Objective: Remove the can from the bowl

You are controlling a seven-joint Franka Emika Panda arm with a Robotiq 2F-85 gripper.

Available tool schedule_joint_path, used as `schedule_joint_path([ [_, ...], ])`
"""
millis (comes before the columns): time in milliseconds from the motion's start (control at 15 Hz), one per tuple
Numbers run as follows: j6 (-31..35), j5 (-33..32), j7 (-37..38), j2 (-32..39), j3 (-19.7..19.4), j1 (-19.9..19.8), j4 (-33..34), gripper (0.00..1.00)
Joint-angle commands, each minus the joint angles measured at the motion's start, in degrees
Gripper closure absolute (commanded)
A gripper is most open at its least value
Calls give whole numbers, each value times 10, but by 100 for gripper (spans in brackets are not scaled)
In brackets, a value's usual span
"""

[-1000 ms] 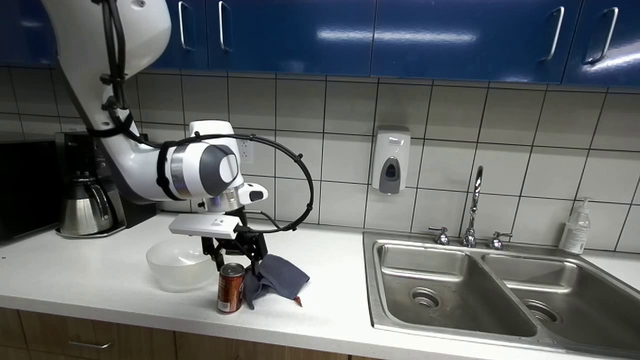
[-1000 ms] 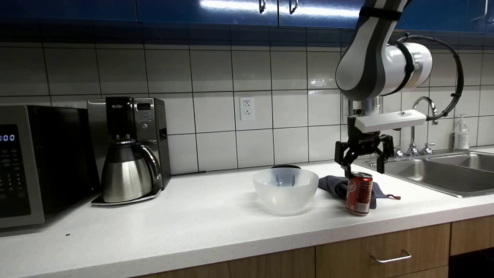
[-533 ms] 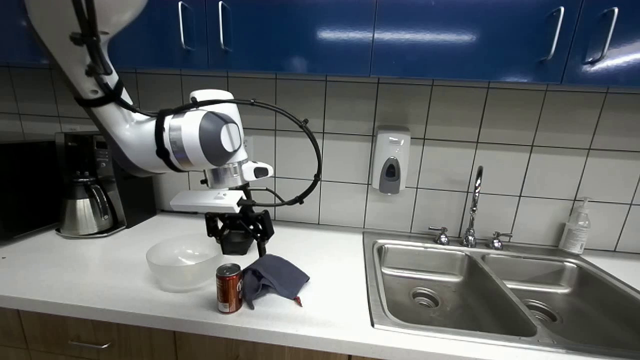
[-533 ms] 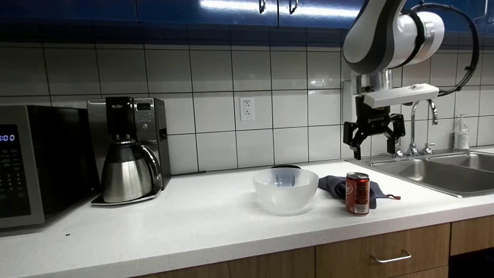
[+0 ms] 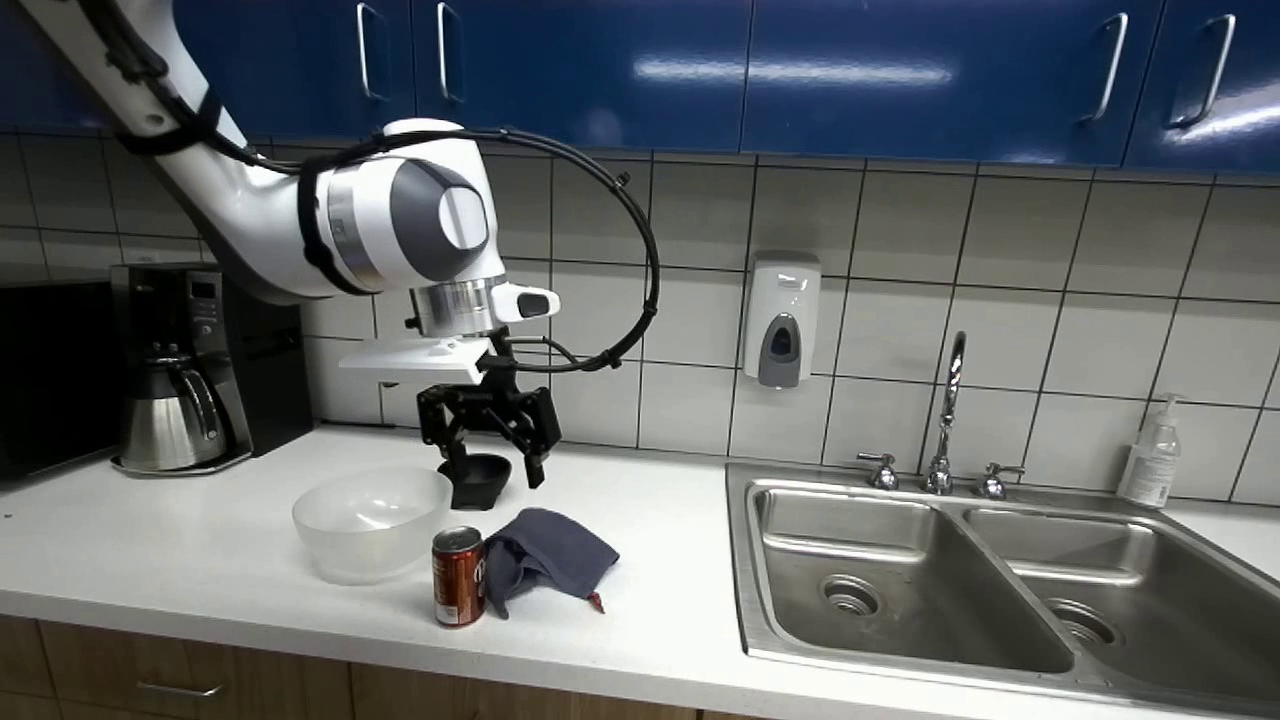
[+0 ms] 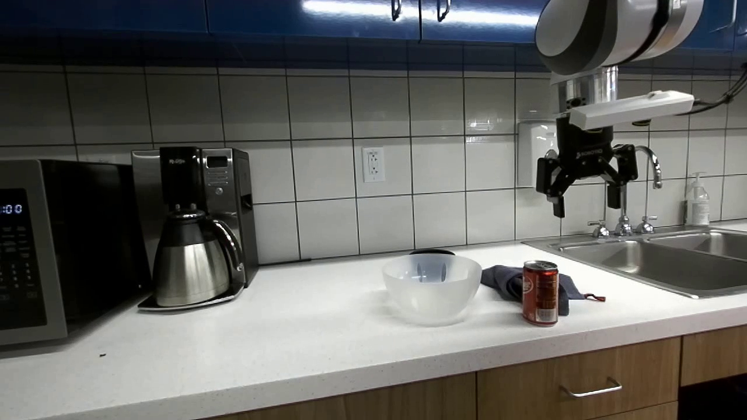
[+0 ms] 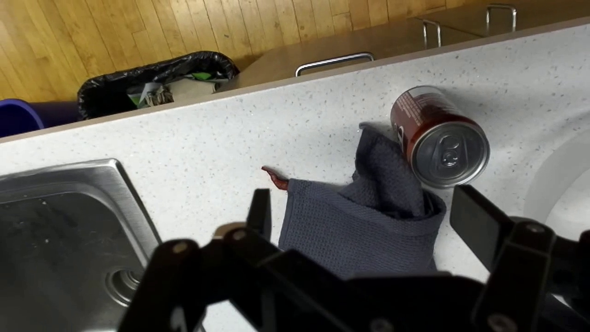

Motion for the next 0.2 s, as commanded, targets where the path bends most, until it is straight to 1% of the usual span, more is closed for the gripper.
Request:
schedule_joint_path([
  [0, 0, 5, -4, 2, 15, -14, 0, 0],
  [133, 0, 4, -3, 7, 16, -13, 0, 0],
])
